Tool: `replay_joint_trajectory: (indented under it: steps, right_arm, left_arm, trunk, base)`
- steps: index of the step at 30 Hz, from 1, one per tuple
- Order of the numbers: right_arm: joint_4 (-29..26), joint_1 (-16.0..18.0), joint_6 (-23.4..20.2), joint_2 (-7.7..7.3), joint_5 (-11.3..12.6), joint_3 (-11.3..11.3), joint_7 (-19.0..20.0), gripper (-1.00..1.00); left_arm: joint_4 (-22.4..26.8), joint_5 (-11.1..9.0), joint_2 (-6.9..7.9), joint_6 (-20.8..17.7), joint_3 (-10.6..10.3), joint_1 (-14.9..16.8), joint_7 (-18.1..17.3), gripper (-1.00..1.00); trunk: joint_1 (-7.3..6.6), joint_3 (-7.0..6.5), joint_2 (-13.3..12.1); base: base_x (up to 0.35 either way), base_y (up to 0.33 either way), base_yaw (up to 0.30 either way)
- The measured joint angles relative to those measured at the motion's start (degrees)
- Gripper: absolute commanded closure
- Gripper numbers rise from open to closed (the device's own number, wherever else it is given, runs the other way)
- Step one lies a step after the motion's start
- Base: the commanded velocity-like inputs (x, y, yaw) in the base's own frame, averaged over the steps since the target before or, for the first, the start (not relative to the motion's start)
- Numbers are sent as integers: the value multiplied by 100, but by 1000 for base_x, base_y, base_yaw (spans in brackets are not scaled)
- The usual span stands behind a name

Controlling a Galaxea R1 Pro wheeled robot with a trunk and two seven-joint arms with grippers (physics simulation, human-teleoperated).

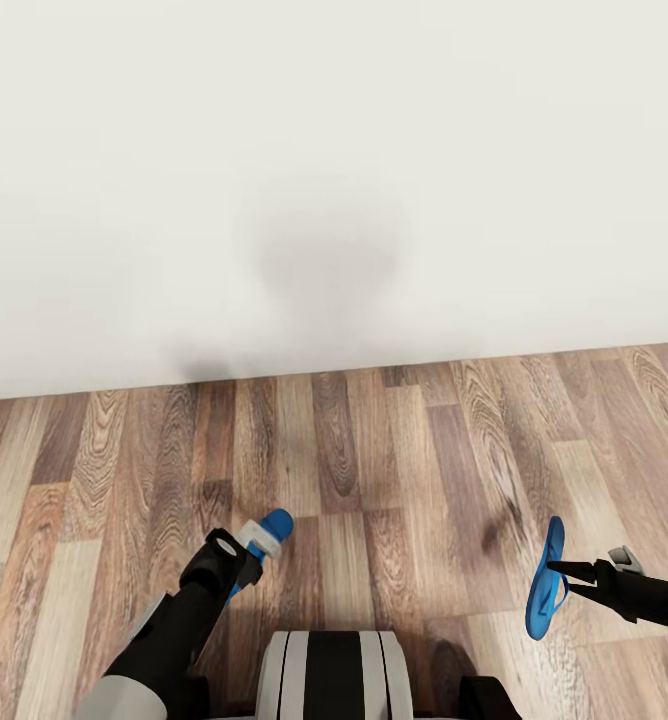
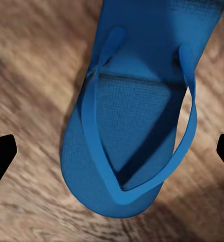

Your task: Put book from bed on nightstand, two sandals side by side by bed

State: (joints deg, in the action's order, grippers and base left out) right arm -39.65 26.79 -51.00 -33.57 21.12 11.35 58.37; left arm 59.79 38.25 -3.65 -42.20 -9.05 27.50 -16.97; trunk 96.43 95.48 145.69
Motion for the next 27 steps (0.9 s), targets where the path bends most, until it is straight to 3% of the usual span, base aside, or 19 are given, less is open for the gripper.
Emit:
replay_joint_trajectory:
  steps: [8,20,27]
  right_arm:
    - [0,0,1,0,0,0,0,100]
    - [0,0,6,0,-8,-1,0,100]
    - [0,0,1,0,0,0,0,100]
  left_arm:
    - [-284,-1,-51,67,-7,0,6,-100]
    - [-292,6,-56,71,-5,0,6,-100]
    - [-292,8,-51,71,7,0,11,-100]
  trunk:
    - [0,0,0]
    - [31,265,16]
    - [31,266,16]
  base:
    - [0,0,0]
    - [0,0,0]
    - [0,0,0]
